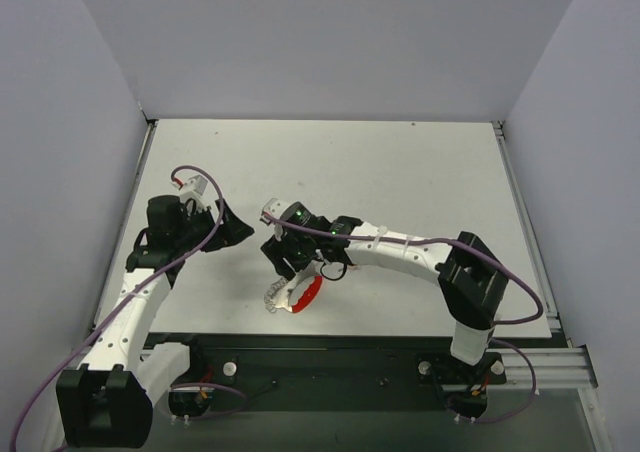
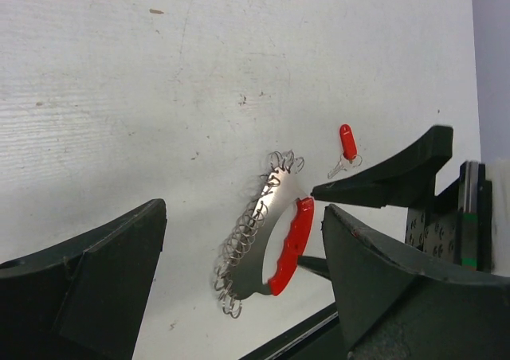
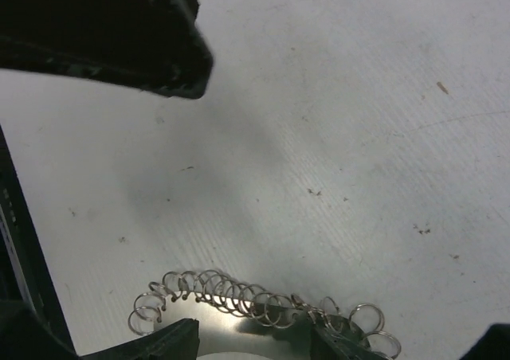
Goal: Put the keys on the keyring
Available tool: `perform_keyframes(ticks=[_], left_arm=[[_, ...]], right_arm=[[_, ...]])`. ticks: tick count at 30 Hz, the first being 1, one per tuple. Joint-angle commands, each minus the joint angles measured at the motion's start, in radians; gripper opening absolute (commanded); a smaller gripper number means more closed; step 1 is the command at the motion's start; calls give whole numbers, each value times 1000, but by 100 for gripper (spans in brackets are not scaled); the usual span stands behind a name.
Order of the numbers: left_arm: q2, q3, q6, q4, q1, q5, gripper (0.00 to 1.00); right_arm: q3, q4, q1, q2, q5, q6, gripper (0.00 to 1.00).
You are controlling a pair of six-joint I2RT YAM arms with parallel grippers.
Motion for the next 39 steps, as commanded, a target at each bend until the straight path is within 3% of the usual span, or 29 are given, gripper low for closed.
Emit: perform_keyframes(ticks=[1,12,29,32,33,35,39], left_arm=[[11,63,26,-33,28,-4,89],[45,25,34,-28,264,202,91],[40,11,27,9,266,242,91],[40,11,24,10,266,243,91],[39,11,27,10,266,243,91],[37,11,27,10,268,243,91],[31,11,27,10,266,243,91]], right_arm=[[-19,-8,79,10,-49,-87,57],[59,-3,146,134,-189,-184,49],[148,-19,146,263,-154,-213,49],[154,-19,148,276,-161,-213,27],[159,-22,148,281,-161,-213,11],[160,-25,148,280,-161,-213,0],[147,-16,143,238,-155,-216,0]])
